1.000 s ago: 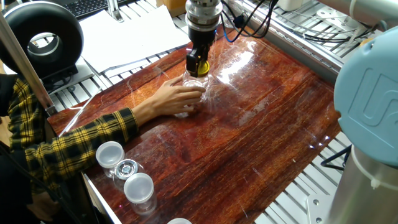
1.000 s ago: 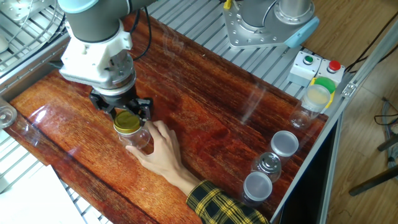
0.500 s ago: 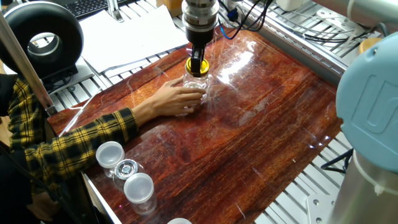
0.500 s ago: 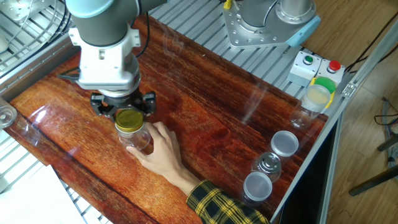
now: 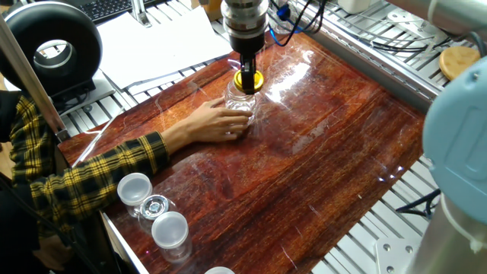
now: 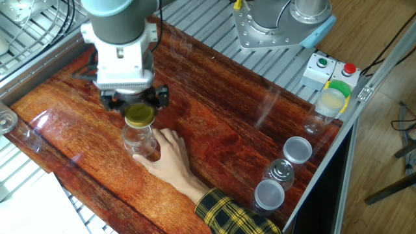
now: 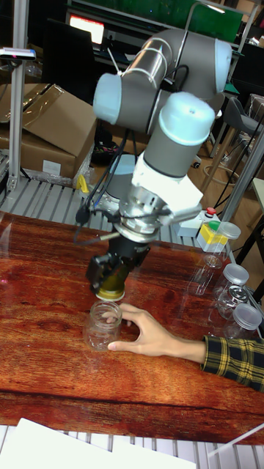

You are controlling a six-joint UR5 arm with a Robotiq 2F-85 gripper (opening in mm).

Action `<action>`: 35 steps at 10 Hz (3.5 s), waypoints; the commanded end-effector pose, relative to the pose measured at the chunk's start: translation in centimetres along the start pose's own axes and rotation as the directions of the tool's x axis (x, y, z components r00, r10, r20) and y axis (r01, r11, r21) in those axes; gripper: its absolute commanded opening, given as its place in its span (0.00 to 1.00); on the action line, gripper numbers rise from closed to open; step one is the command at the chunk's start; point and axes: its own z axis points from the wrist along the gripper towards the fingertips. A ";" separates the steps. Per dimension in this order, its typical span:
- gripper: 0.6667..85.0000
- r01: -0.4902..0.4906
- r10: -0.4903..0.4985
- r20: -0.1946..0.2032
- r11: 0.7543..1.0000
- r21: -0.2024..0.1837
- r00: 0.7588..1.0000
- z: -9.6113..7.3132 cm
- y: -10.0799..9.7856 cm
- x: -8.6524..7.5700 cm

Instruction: Unscrew the lid from the jar

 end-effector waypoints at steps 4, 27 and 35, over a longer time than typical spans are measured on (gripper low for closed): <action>0.40 -0.315 0.315 -0.005 0.949 -0.032 0.949 -0.1 -0.5 3.9; 0.93 -0.307 0.314 0.075 0.947 -0.091 0.947 12.1 -2.6 8.6; 0.80 -0.434 0.435 -0.003 0.897 -0.081 0.900 6.4 -1.6 7.1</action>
